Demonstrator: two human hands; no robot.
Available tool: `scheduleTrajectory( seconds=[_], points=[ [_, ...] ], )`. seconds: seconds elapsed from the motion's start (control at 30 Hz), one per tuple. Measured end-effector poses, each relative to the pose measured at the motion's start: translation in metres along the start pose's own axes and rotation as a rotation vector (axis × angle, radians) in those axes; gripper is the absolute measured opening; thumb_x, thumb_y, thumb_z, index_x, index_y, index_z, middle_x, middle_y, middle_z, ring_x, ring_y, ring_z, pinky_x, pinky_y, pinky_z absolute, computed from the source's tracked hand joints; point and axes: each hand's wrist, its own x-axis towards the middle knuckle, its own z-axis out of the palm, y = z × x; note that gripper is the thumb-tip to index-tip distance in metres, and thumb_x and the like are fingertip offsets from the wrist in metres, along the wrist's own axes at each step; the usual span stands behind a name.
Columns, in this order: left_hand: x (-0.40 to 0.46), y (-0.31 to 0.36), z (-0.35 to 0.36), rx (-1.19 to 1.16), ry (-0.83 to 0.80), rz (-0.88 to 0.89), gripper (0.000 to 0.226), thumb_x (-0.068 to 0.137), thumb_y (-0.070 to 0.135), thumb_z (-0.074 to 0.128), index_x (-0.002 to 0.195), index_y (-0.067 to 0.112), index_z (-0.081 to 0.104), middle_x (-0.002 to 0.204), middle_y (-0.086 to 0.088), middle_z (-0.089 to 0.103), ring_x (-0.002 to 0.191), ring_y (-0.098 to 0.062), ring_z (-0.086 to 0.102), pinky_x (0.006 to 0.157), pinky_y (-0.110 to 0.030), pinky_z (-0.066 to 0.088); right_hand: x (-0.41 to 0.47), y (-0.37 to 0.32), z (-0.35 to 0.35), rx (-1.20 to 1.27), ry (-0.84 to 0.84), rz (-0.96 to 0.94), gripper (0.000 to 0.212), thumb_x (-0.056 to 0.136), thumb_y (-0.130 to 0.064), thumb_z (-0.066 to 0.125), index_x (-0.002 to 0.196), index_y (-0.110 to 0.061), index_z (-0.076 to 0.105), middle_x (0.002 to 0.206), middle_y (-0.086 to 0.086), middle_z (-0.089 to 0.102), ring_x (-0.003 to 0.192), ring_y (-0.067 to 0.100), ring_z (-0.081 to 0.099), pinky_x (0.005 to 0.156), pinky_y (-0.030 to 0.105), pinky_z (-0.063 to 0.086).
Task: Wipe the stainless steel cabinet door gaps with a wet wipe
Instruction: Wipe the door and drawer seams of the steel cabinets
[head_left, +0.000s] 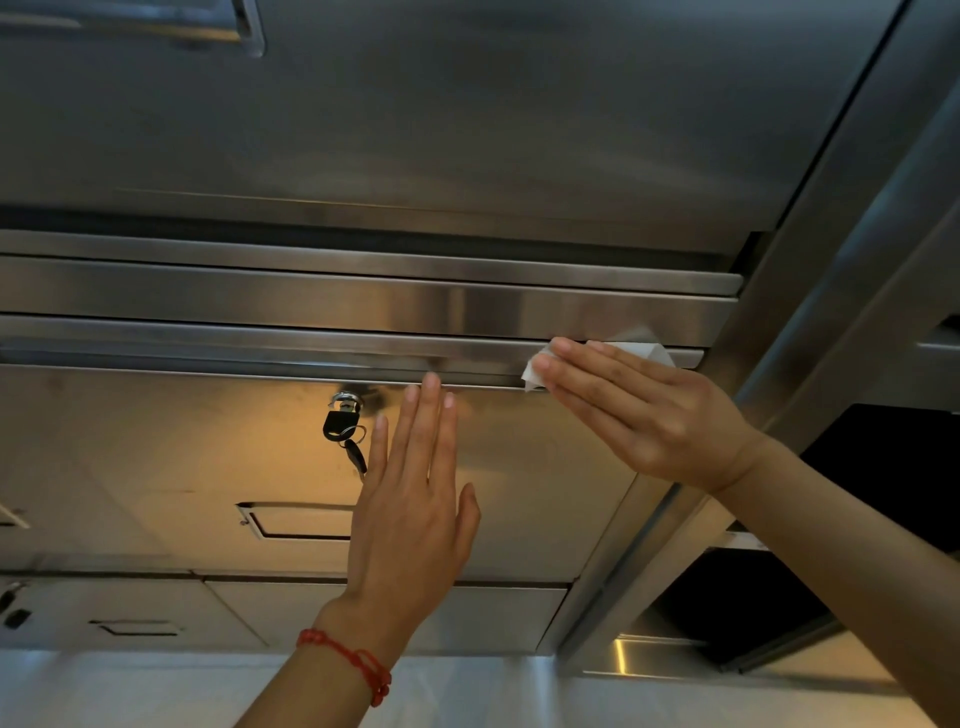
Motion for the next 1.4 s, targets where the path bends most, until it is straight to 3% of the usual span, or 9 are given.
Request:
scheduleTrajectory(
  seconds=[0.4, 1.13, 1.4],
  points=[
    [0.001, 0.004, -0.006, 0.044, -0.034, -0.012, 0.064, 0.084, 0.027, 0.035, 0.138, -0.007, 0.035, 0.147, -0.024, 0.028, 0.136, -0.038, 0.025, 0.112, -0.044, 0.012, -0.007, -0.002, 0.002, 0.022, 0.015, 0.045, 0.03, 0.085, 0.004, 0.066, 0.114, 0.001, 0.066, 0.122, 0.016, 0.061, 0.115, 0.028, 0.058, 0.087, 0.036, 0.054],
    [0.0, 0.002, -0.006, 0.064, -0.033, 0.0, 0.064, 0.084, 0.026, 0.035, 0.14, -0.006, 0.03, 0.148, -0.023, 0.027, 0.137, -0.036, 0.025, 0.113, -0.043, 0.012, -0.028, 0.004, -0.005, 0.005, 0.032, 0.058, 0.027, 0.087, 0.006, 0.061, 0.113, 0.003, 0.065, 0.12, 0.018, 0.061, 0.113, 0.029, 0.058, 0.09, 0.04, 0.053],
    [0.0, 0.003, -0.004, 0.058, -0.031, 0.001, 0.064, 0.085, 0.026, 0.036, 0.14, -0.005, 0.028, 0.148, -0.024, 0.026, 0.138, -0.036, 0.024, 0.113, -0.044, 0.013, -0.049, 0.011, -0.014, -0.021, -0.061, 0.074, 0.035, 0.082, 0.008, 0.066, 0.116, 0.005, 0.062, 0.124, 0.021, 0.058, 0.116, 0.033, 0.056, 0.09, 0.043, 0.053]
  ],
)
